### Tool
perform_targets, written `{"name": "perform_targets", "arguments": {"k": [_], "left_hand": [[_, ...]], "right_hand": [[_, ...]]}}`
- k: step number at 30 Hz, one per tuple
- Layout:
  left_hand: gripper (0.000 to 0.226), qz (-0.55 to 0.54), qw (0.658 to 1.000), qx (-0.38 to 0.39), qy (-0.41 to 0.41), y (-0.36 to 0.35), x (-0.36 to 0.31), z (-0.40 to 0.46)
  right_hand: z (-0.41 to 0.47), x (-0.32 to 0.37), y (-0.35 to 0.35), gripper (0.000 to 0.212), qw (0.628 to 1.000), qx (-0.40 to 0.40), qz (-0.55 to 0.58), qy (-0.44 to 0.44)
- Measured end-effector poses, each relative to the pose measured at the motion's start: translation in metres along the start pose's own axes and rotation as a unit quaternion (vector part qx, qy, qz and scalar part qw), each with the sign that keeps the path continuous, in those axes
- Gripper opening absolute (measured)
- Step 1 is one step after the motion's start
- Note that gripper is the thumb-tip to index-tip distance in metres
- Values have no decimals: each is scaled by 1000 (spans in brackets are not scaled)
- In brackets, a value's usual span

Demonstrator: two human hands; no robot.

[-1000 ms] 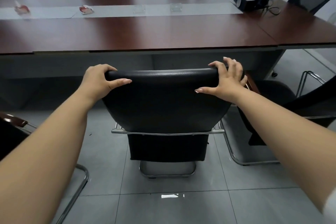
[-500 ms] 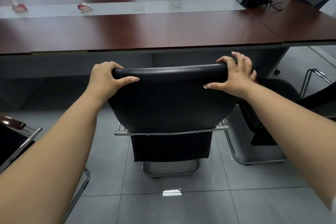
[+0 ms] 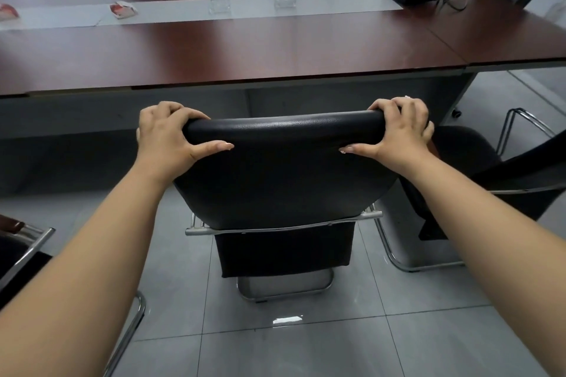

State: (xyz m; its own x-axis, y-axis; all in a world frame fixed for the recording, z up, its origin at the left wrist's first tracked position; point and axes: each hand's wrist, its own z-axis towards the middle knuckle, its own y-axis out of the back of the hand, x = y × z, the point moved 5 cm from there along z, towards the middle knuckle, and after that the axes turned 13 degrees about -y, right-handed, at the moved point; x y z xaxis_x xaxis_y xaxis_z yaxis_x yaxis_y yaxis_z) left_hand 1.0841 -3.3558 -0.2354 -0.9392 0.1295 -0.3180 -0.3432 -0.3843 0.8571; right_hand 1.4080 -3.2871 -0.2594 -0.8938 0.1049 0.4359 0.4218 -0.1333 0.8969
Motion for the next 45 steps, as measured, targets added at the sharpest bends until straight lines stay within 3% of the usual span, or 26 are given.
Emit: {"name": "perform_targets", "arguments": {"k": [18,27,33,41,45], "left_hand": [[53,-3,1000,25,-14,8,34,33],[51,-32,998,55,1,11,33,13],[48,-42,997,69,7,10,36,9],[69,-39,996,76,8,7,43,16],[57,-30,998,49,10,6,39,17]], "right_hand": [[5,31,-12,75,1000,3,11,0],[-11,30,-9,68,997,70,5,-10],[-16,29,-9,65,997,72,10,-21],[0,35,-6,59,997,77,3,-18],[2,36,-6,58,997,79,2,-11]]}}
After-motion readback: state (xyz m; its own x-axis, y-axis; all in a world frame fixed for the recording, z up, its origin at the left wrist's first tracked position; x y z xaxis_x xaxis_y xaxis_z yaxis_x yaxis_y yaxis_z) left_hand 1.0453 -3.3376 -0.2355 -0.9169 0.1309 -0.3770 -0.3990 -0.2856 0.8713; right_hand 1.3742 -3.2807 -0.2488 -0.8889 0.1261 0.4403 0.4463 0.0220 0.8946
